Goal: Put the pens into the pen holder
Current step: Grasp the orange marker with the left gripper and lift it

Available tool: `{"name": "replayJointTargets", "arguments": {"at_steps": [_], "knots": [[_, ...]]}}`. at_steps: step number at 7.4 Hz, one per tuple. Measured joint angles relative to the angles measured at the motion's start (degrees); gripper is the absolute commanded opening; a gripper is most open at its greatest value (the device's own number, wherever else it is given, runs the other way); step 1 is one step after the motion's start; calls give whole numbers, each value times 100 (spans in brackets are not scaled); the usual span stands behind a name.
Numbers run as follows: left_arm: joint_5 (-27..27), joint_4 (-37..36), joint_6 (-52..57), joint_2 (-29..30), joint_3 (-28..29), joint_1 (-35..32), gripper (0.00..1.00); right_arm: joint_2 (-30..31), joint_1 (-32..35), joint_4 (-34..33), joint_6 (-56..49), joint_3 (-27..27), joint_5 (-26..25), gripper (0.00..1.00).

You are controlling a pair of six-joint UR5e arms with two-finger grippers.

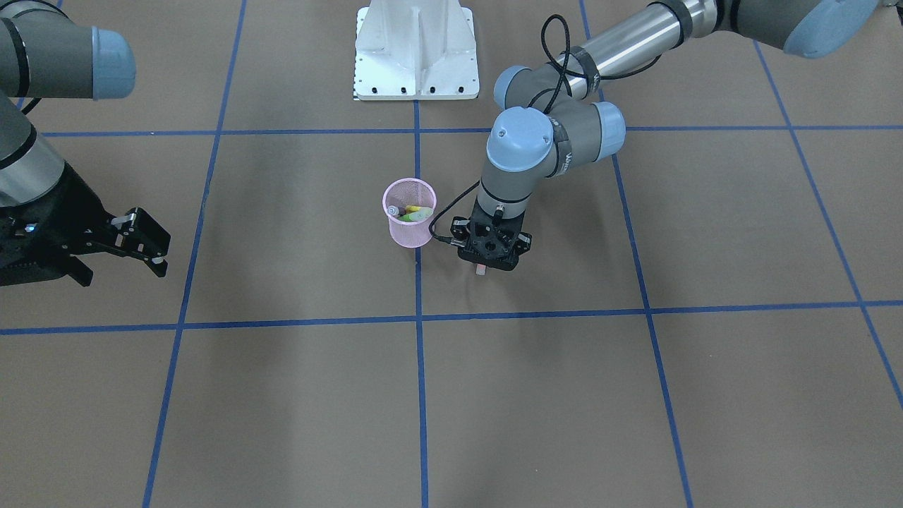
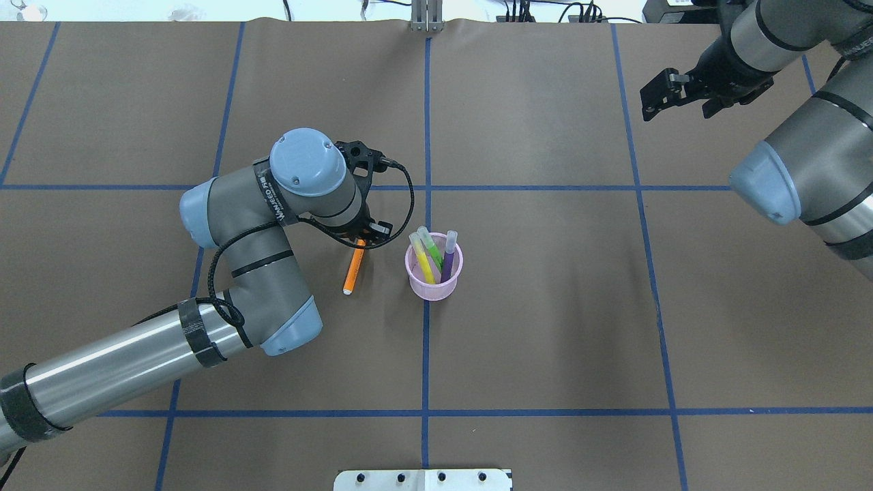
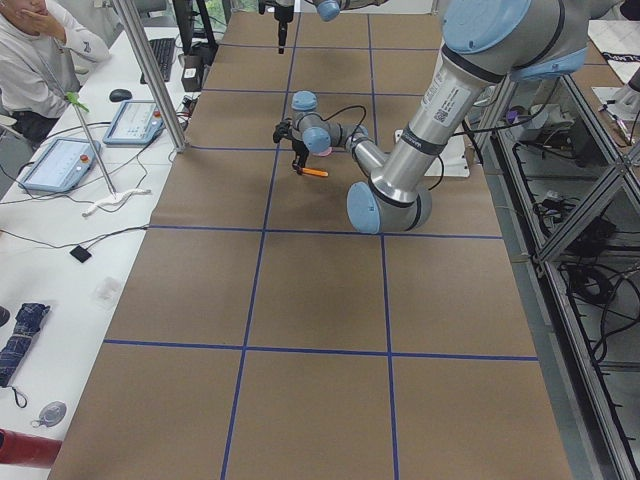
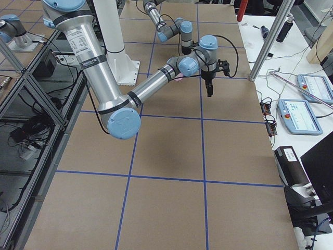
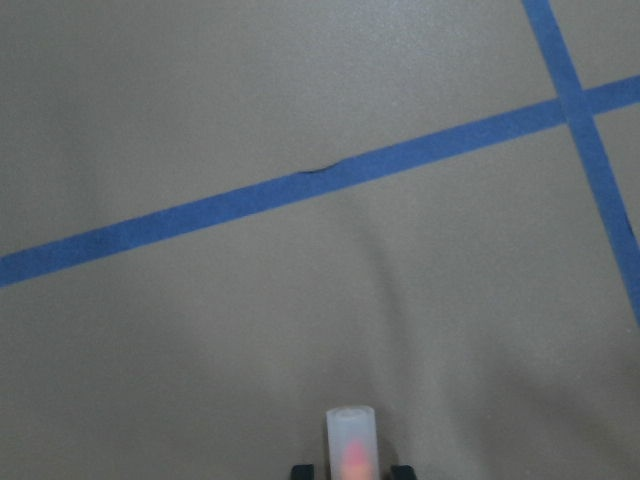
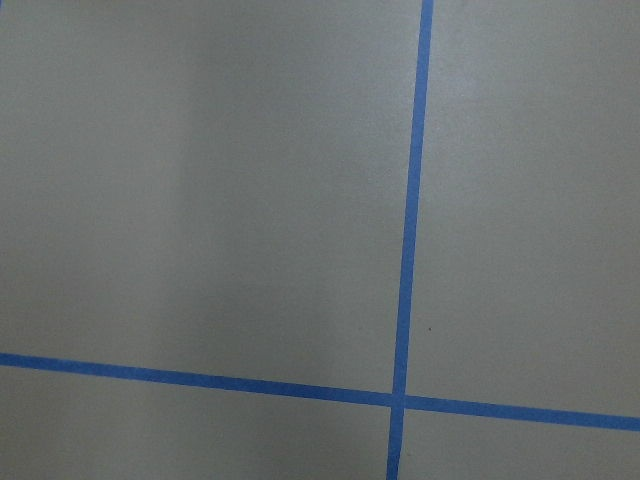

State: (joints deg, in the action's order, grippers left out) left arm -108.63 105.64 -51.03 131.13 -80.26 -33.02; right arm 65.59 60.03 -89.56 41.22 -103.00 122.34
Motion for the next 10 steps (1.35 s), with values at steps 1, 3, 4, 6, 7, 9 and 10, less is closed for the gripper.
{"name": "replayJointTargets", "arguments": {"at_steps": [1, 3, 4, 6, 7, 9, 10], "knots": [[0, 0, -2, 0, 1, 6, 37, 3, 0, 0, 0, 1, 0, 100], [0, 1, -11, 0, 1, 30, 35, 6, 0, 3, 0, 3, 0, 100], [1, 0, -14, 0, 1, 34, 23, 6, 0, 2, 0, 6, 0, 100], [1, 0, -18, -5, 0, 37, 0, 6, 0, 0, 0, 8, 0, 100], [5, 0, -11, -5, 0, 36, 0, 6, 0, 0, 0, 11, 2, 100], [17, 8, 29, 7, -62, 18, 0, 5, 0, 5, 0, 15, 8, 100], [82, 51, 144, 12, -240, -70, 0, 1, 0, 8, 0, 15, 8, 100]]}}
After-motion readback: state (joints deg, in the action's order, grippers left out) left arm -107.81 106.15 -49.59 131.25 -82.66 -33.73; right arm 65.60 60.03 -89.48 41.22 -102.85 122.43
